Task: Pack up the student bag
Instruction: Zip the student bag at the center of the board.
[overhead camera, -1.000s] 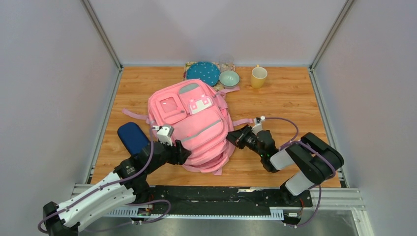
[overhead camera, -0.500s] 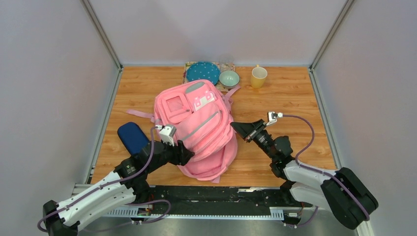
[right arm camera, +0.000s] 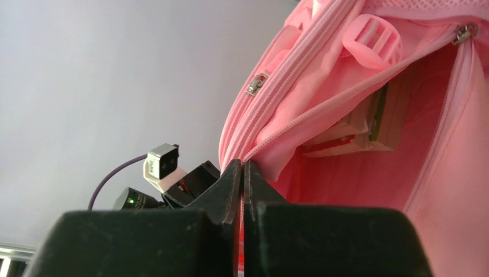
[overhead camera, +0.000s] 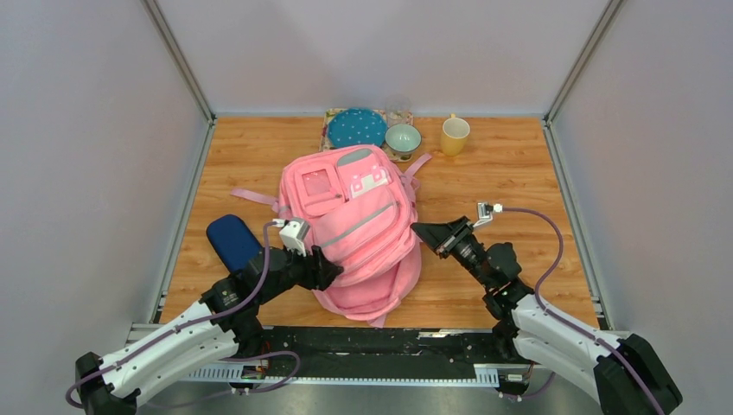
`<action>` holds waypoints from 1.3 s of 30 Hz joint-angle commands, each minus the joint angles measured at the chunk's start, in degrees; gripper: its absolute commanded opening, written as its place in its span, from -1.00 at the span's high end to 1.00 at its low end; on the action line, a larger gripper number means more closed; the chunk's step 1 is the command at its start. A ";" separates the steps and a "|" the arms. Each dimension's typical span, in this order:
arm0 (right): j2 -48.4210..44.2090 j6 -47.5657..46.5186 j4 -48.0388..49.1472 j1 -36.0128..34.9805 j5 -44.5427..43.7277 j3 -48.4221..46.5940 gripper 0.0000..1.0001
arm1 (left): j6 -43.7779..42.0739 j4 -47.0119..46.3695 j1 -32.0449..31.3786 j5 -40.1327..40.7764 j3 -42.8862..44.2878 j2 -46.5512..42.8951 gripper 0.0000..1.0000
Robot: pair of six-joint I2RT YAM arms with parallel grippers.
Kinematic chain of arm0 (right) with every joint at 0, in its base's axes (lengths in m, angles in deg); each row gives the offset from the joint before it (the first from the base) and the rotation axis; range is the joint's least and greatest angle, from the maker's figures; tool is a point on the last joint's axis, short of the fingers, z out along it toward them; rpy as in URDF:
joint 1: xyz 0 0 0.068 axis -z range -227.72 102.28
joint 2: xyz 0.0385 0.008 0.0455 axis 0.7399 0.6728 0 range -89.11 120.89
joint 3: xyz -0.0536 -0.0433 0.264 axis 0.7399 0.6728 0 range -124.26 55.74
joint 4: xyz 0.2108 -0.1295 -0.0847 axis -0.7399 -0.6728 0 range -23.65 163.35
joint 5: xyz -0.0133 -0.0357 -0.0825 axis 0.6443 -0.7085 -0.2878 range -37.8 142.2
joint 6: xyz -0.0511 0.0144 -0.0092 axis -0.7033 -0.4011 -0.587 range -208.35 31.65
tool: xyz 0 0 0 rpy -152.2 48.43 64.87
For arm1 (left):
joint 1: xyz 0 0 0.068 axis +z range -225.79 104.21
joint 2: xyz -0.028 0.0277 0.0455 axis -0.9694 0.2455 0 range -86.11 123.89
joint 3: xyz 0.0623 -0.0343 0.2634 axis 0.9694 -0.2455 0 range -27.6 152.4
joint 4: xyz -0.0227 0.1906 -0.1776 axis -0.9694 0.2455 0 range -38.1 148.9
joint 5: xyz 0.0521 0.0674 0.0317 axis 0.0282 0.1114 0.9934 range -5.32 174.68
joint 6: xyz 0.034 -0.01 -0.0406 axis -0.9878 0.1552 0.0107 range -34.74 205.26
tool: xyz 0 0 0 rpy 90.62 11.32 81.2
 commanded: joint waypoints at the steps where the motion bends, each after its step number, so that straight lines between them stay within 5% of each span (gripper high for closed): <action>1: 2.33 1.43 -0.73 -2.08 -0.54 1.06 0.99 | 0.58 -5.09 -0.15 0.23 1.13 -0.72 -0.33; 7: 11.91 3.72 0.85 -4.81 -0.89 0.10 0.83 | 0.76 -5.97 -0.15 -0.47 1.40 0.16 -0.33; 10: 12.80 5.40 -0.29 -4.90 -2.91 0.97 0.58 | 0.58 -5.45 -0.15 -0.64 1.84 0.08 -0.33; 11: 12.45 5.40 -3.34 -4.90 -3.27 0.80 0.33 | 0.49 -5.10 -0.23 -0.38 1.92 -0.10 -0.33; 16: 6.68 -0.12 -17.41 -4.90 -6.24 -2.26 -0.10 | 0.32 -3.86 -0.23 0.58 1.66 -1.59 -0.33; 20: -3.79 -3.64 -37.52 -4.81 -14.33 -4.99 -0.42 | 0.14 -2.81 -0.23 1.11 1.84 -2.03 -0.33; 27: -19.45 -4.10 -55.22 -4.72 -24.10 -5.53 -0.43 | -0.39 -0.96 -0.24 2.34 2.28 -2.56 -0.33; 35: -17.71 -2.69 -47.24 -4.63 -16.46 -3.33 0.37 | -0.47 0.27 -0.15 2.87 2.80 -2.91 -0.33; 39: -10.15 -3.30 -41.18 -4.81 -12.85 -4.82 0.39 | -0.39 0.80 -0.23 3.13 2.63 -3.35 -0.33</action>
